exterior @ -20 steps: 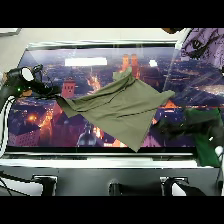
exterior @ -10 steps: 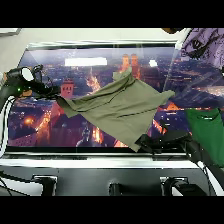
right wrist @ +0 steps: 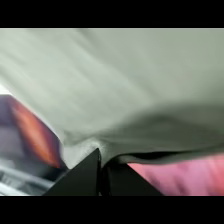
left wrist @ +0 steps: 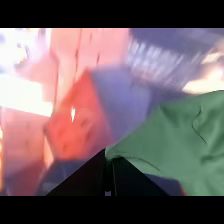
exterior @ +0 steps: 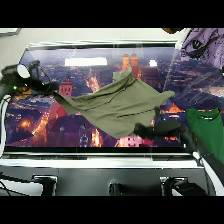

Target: Fold the clothes and pants, and hang the long-sleeved shirts on hangers.

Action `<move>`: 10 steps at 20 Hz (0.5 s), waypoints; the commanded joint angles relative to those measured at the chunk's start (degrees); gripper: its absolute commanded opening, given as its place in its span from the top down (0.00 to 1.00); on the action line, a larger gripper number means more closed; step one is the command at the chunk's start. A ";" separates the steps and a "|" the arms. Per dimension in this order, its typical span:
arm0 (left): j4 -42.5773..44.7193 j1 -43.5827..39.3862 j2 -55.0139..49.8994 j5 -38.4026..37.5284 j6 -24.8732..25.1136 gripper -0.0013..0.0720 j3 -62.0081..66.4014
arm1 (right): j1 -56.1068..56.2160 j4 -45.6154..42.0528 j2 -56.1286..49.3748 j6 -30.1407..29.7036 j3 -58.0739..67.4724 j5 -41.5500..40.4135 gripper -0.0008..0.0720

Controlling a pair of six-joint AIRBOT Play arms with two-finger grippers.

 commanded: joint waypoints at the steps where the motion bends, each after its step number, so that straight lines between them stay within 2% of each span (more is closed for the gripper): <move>1: 0.11 2.05 3.93 0.33 0.83 0.96 10.80 | 0.33 -10.05 0.04 4.20 20.63 -4.46 0.95; 3: 0.11 3.93 8.09 -0.20 0.83 0.96 19.87 | 0.33 -16.50 0.09 7.61 35.76 -9.20 0.95; 5: 0.13 5.92 14.45 0.94 0.81 0.96 24.81 | 0.33 -20.00 0.68 8.07 50.49 -14.58 0.95; 8: 1.33 8.81 27.96 4.15 0.81 0.96 22.45 | 0.33 -24.04 3.93 10.58 68.30 -20.68 0.95; 10: 3.85 9.88 36.35 4.33 0.79 0.96 20.50 | 0.37 -26.58 7.28 12.87 75.54 -23.54 0.95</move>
